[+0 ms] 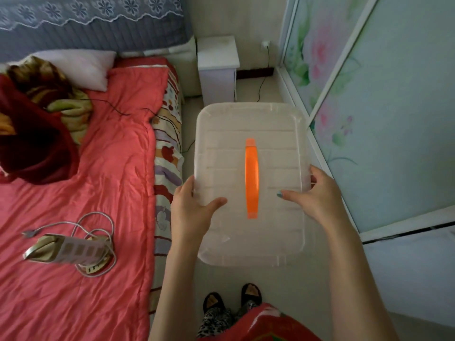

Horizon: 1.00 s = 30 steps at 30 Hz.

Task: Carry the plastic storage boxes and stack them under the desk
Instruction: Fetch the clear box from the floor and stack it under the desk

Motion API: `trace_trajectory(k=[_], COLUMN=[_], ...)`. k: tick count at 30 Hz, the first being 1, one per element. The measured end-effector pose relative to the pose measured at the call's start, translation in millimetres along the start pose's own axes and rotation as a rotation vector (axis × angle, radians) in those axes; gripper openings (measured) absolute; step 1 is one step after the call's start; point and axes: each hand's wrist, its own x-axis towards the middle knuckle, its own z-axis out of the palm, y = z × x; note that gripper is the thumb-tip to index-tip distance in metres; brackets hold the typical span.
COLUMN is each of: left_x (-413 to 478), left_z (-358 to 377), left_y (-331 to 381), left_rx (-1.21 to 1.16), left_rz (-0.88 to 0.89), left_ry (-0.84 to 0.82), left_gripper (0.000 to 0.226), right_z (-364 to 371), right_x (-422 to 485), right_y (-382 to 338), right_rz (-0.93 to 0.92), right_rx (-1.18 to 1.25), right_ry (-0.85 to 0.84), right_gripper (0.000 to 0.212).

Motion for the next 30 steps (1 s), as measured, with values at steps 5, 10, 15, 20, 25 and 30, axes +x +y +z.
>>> trace_trajectory(k=[5,10,15,20,25,30], left_x=[5.2,6.7,2.0,-11.6,-38.1,-74.8], left_z=[-20.5,-41.6,-70.2,-94.0,-109.3,-109.0], left_y=[9.4,12.6,6.3,-1.2,-6.1,-12.9], left_rx=[-0.04,-0.089,-0.126,-0.121,-0.1,-0.081], left_rz=[0.027,0.049,0.068,0.051,-0.004,-0.071], left_ry=[0.045,0.089,0.184,0.336,0.491,0.638], left_gripper=[0.072,0.068,0.061,0.06,0.062,0.069], right_z=[1.0,9.1,27.9,49.7,67.3,75.7], right_x=[-2.0,-2.0,-4.1,3.5,3.1,-2.8], right_y=[-25.5,-46.7,-71.3,-94.2,-114.4,-121.5], right_rz=[-0.087,-0.156,-0.244,-0.322,-0.43,-0.54], right_rx=[0.011,0.007,0.015,0.005,0.003,0.023], right_ry=[0.055,0.067,0.014,-0.113,-0.231,-0.358], right_gripper=[0.058,0.062,0.062,0.06,0.058,0.056])
